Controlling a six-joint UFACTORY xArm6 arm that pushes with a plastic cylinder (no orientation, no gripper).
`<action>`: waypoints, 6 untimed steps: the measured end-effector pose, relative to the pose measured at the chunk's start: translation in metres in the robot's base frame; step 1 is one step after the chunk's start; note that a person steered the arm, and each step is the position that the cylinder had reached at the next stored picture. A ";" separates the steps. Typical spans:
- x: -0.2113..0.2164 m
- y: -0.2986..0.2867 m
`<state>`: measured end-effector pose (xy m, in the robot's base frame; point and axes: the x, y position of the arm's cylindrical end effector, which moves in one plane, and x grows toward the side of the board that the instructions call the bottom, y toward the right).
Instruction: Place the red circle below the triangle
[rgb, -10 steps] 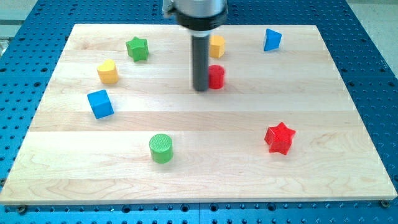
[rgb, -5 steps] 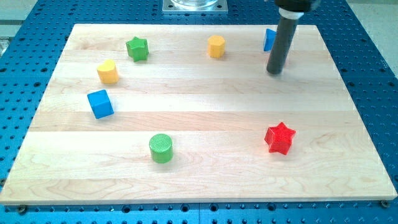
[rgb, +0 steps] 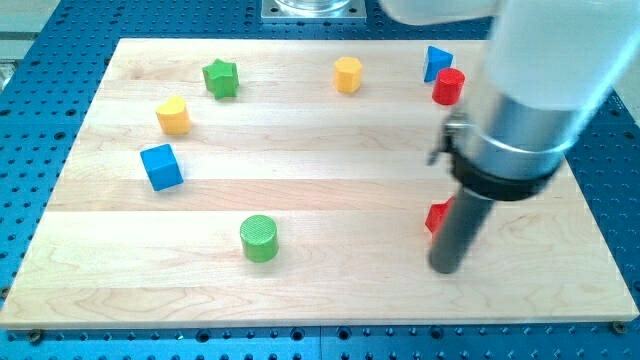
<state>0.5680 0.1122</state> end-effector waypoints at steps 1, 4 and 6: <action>-0.015 0.005; -0.032 0.050; -0.096 0.058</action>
